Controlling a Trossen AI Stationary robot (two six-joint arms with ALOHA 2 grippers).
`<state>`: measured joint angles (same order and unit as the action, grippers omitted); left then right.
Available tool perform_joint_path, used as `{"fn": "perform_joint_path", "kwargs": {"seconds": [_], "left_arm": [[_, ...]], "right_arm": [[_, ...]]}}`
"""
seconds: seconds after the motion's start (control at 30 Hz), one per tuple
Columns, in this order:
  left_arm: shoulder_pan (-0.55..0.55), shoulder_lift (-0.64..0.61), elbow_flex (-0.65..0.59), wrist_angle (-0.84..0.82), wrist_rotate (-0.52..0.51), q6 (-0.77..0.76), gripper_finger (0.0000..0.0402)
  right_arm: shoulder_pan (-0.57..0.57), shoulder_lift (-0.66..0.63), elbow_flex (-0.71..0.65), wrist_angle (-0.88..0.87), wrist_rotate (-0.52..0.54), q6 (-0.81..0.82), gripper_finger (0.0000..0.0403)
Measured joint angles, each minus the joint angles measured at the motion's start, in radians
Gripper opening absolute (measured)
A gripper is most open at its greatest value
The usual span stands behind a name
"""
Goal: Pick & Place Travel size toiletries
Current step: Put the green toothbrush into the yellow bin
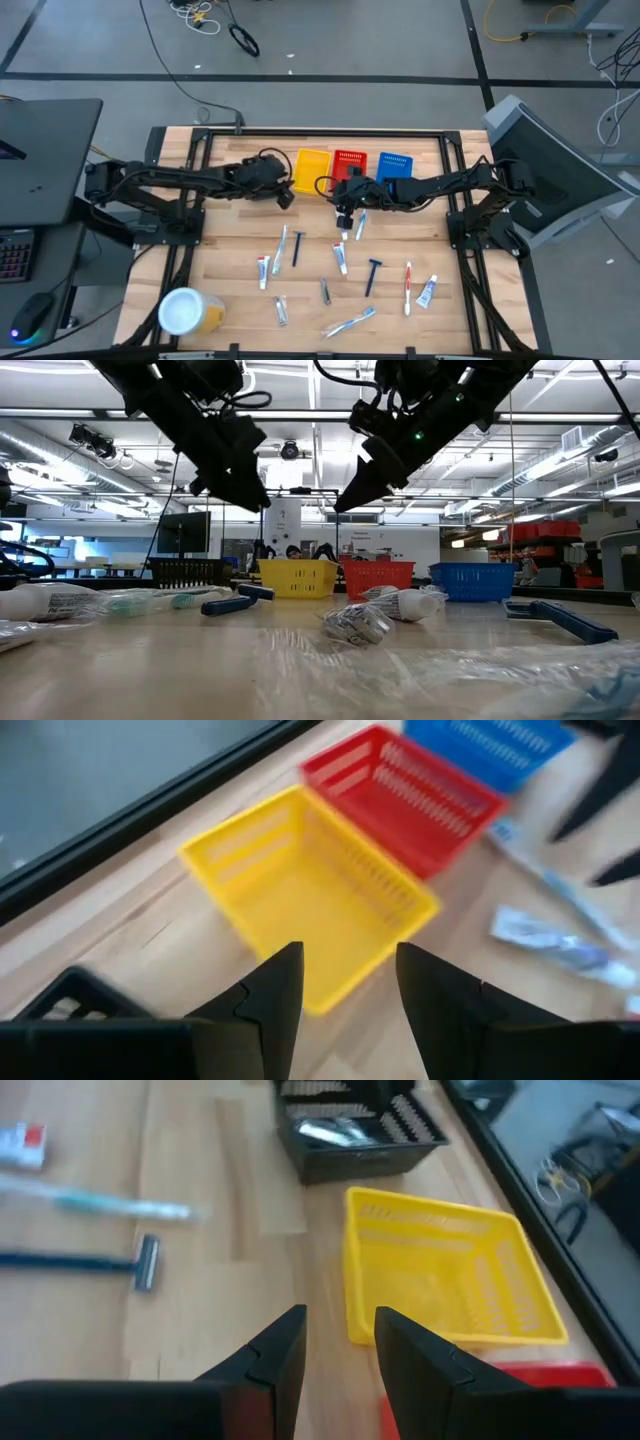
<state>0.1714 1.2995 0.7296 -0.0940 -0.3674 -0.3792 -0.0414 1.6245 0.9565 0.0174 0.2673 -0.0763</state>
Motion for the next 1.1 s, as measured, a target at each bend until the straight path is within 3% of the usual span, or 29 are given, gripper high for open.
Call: {"fn": "perform_joint_path", "kwargs": {"seconds": [0.5, 0.63, 0.83, 1.1], "left_arm": [[-0.026, 0.000, 0.000, -0.005, -0.005, -0.008, 0.0171], [-0.027, 0.000, 0.000, -0.005, -0.001, -0.044, 0.0171], [-0.047, 0.000, 0.000, -0.006, 0.122, -0.098, 0.0171], [-0.188, 0.016, 0.000, -0.017, 0.231, -0.216, 0.0171]], "right_arm": [[-0.060, 0.000, 0.000, -0.046, 0.006, -0.026, 0.0129], [-0.085, 0.000, 0.000, -0.036, -0.071, -0.026, 0.0129], [-0.097, 0.000, 0.000, -0.035, -0.043, 0.034, 0.0129], [-0.097, 0.000, 0.000, -0.033, -0.034, 0.054, 0.0129]]}}
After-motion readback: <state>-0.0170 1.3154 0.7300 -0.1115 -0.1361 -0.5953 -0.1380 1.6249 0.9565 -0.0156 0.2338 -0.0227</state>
